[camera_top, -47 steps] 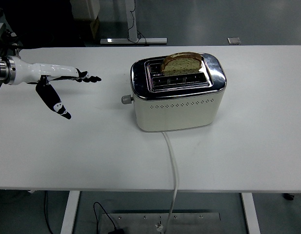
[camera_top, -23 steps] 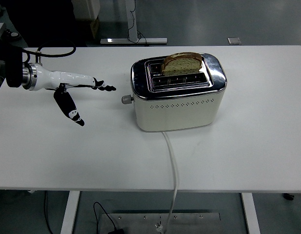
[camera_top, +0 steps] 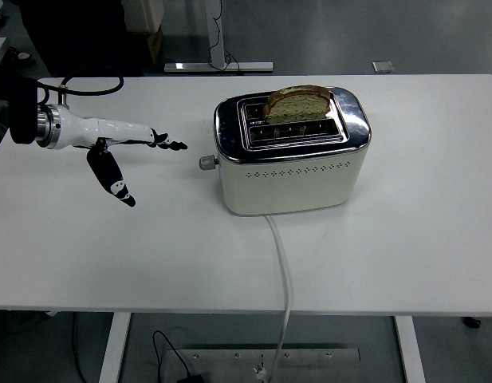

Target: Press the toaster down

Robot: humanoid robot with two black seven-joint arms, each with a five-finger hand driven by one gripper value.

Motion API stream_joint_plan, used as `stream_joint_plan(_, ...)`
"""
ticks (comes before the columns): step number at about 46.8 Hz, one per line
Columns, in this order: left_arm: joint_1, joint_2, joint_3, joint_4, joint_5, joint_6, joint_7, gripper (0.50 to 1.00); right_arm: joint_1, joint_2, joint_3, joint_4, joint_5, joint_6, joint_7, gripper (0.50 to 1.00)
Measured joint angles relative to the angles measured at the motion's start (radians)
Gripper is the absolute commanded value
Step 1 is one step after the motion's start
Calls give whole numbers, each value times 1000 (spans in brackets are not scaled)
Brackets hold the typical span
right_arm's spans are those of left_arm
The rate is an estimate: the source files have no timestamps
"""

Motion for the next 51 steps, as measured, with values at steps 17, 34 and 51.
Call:
stream_joint_plan(17,11,-21,0,2,0,0,0,1000,0,0,0,0,0,0,0,1000)
stream_joint_plan(34,14,-31,1,14,1,0,0,1000,0,0,-1,0,0,0,0,998)
stream_joint_plan(51,16,-45,2,22,1,0,1,1000,0,0,-1,0,0,0,0,1000)
